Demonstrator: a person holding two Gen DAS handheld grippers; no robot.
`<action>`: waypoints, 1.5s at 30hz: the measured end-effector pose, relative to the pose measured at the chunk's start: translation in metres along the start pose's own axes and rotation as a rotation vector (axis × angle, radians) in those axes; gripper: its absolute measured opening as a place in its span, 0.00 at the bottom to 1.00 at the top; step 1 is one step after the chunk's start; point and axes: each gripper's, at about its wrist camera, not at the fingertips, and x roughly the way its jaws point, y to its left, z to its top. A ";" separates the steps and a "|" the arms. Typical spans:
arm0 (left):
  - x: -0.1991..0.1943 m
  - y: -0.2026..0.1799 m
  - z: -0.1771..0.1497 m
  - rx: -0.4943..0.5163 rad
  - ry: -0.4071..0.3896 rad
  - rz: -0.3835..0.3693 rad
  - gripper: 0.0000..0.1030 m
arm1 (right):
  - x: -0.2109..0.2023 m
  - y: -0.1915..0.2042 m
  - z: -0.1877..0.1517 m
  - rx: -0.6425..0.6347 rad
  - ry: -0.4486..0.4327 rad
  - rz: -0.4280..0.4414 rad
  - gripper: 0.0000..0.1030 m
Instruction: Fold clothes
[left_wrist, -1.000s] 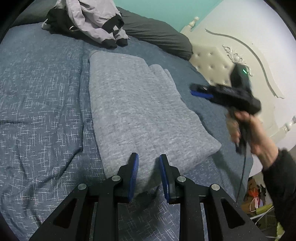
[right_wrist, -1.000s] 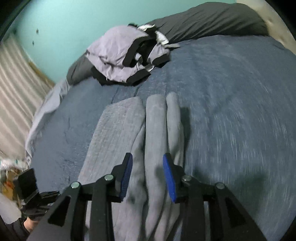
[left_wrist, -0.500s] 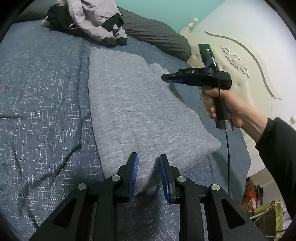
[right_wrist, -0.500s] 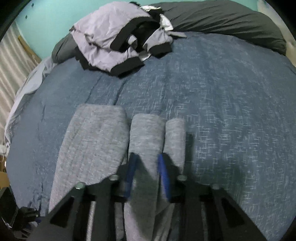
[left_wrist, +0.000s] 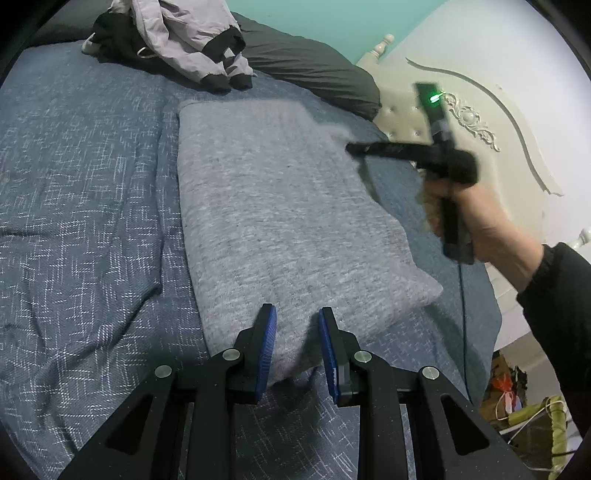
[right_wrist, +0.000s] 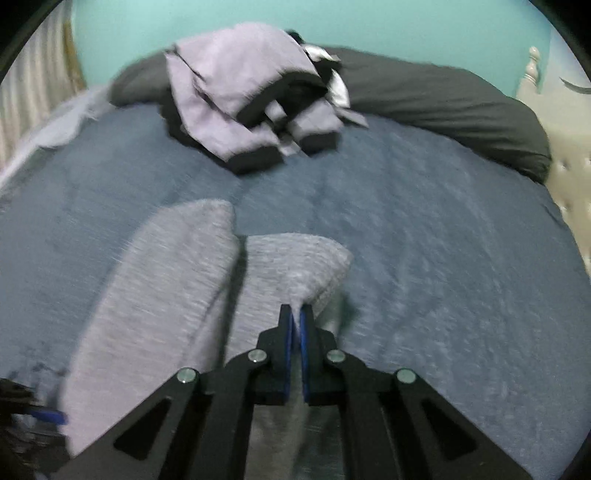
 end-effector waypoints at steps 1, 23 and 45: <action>0.000 0.000 0.000 0.001 0.001 0.000 0.25 | 0.008 -0.003 -0.003 0.008 0.017 -0.014 0.03; 0.001 0.002 0.001 0.002 0.013 0.001 0.25 | 0.050 -0.017 -0.023 0.107 0.140 0.037 0.08; -0.010 -0.004 0.002 0.001 0.034 0.031 0.29 | -0.059 0.043 -0.131 0.103 0.215 0.139 0.08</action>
